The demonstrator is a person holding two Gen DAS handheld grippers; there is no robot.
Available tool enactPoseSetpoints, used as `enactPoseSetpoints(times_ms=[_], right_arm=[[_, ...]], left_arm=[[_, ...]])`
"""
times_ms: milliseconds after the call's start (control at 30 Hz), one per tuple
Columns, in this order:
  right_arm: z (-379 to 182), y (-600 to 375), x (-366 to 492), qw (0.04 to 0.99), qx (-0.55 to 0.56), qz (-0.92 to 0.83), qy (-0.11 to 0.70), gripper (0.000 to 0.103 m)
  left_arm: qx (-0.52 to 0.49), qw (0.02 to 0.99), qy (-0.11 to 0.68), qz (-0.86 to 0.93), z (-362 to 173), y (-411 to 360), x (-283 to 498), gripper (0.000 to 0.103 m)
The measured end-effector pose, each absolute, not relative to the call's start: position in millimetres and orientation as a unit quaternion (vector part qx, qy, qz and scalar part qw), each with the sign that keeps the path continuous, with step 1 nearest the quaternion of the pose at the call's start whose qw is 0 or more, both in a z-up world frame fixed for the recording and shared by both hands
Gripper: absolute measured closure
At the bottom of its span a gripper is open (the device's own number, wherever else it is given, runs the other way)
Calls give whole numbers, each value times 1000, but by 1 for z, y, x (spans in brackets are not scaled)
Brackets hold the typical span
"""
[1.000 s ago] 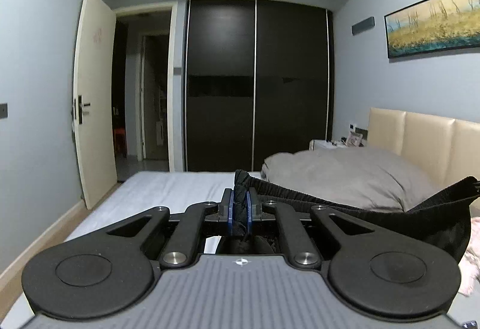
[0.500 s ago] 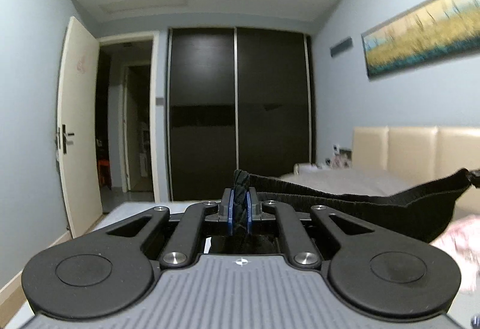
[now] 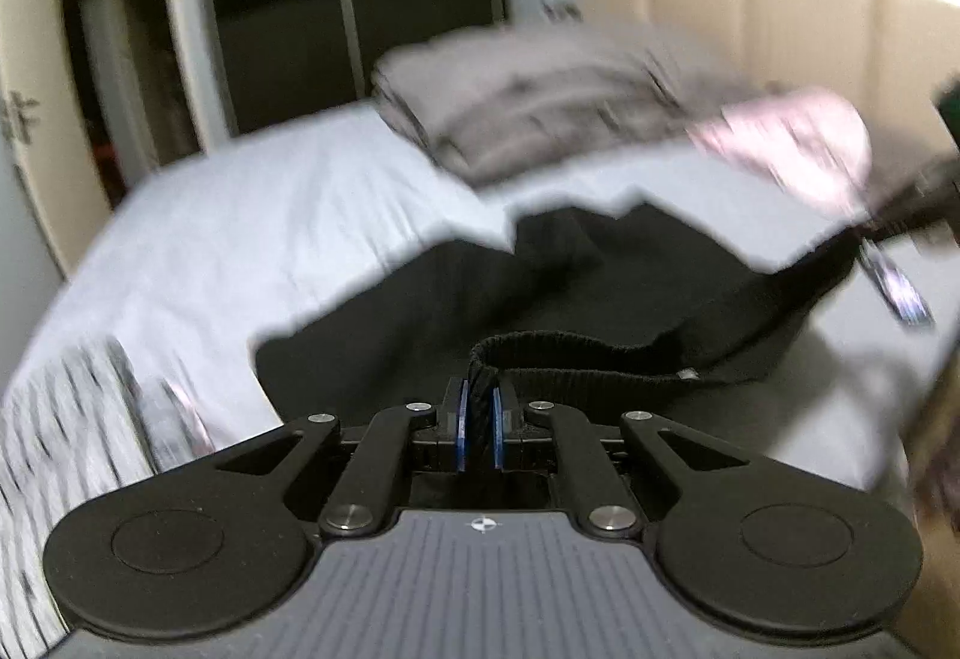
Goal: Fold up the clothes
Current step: 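Lower the held black garment back onto the bed with both grippers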
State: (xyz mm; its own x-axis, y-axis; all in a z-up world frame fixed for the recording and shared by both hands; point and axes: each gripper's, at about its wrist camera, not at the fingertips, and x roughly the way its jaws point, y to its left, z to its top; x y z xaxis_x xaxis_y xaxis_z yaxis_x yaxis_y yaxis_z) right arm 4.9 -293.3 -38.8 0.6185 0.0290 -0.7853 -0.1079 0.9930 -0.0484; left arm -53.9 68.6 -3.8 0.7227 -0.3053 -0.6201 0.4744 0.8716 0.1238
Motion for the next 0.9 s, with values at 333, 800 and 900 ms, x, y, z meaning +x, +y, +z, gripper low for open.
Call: enactPoseSetpoints(times_ms=[333,800,900], right_arm=[[-97,-285,-29,855,-112,85,498,94],[-101,-264,-66,836,-215,170,476,55],[-95,-254,-66,845,-237,183,443,56]], left_arm=[[189,865,399,-240,-69,72,-89,97],[248,846,397,-256,-70,72,-118,54],[237,861,368,-257,-58,69,-117,54]])
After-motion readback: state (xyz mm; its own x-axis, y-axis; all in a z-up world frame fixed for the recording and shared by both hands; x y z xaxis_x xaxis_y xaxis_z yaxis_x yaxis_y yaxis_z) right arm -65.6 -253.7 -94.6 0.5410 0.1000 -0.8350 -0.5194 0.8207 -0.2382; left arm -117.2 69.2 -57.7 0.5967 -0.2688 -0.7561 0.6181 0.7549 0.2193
